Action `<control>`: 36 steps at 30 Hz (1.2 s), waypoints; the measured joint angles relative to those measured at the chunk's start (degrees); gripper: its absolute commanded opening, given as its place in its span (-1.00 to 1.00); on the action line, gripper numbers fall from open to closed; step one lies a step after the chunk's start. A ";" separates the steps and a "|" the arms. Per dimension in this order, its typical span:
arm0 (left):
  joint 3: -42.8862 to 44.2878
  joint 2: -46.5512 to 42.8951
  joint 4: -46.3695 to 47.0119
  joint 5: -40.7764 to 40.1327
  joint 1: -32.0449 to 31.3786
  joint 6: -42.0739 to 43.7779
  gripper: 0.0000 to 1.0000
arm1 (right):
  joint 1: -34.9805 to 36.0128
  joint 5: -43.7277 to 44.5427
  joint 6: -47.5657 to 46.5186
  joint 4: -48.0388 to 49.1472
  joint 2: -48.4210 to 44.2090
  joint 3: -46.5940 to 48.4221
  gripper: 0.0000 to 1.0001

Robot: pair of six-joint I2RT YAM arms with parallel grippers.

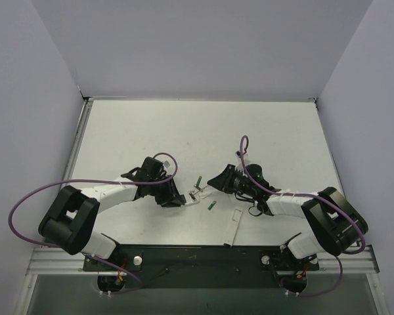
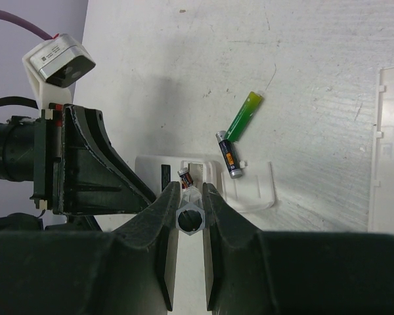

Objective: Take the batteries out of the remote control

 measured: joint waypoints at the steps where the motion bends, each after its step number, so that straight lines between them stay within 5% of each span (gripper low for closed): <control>1: 0.00 0.00 0.00 0.00 0.00 0.00 -0.27 | -0.07 -0.15 0.00 0.00 0.00 0.00 -1.00; 36: 0.22 0.28 0.07 -0.04 0.00 -0.85 -0.27 | -0.22 -2.51 -0.42 -0.66 -0.31 0.07 -1.00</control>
